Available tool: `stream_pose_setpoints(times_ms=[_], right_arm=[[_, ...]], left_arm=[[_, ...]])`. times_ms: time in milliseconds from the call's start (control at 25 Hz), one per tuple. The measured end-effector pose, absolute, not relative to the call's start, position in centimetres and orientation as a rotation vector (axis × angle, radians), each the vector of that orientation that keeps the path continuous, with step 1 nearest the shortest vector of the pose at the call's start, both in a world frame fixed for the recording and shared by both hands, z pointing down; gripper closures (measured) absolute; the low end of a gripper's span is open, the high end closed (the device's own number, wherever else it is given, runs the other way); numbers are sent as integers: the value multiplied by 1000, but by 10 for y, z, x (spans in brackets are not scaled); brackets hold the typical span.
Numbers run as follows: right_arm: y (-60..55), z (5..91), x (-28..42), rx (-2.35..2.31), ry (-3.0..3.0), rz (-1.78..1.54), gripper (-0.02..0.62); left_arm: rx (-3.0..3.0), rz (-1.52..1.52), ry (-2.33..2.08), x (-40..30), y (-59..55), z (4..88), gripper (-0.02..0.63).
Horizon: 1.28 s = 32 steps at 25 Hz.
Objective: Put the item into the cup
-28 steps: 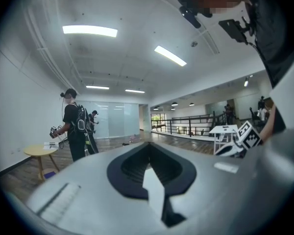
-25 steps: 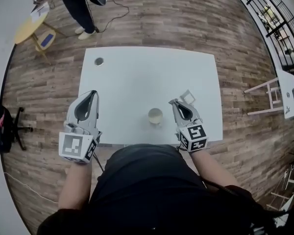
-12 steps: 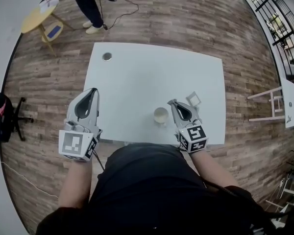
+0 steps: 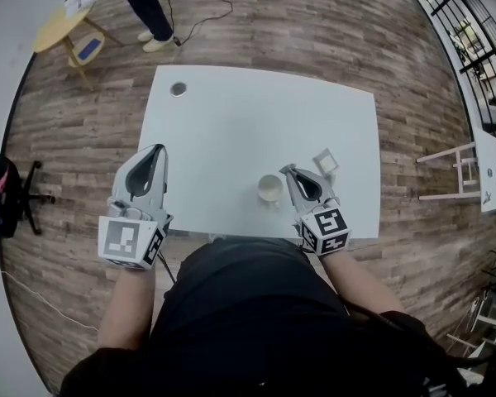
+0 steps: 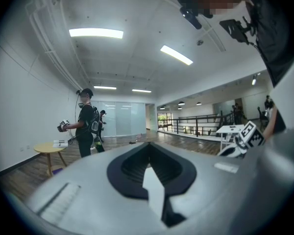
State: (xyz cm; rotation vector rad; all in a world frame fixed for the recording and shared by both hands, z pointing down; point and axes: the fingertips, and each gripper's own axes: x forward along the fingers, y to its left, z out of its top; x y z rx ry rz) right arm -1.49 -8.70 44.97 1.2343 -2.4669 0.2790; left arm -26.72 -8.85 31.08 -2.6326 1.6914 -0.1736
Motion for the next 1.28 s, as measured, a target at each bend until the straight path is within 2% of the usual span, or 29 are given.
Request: stream_pose_setpoints(times_ms=[1280], right_arm=[[-59,476,-25,1149,-2465,382,574]], left_arm=[[-2775,-301,1558,-226,-105,336,606]])
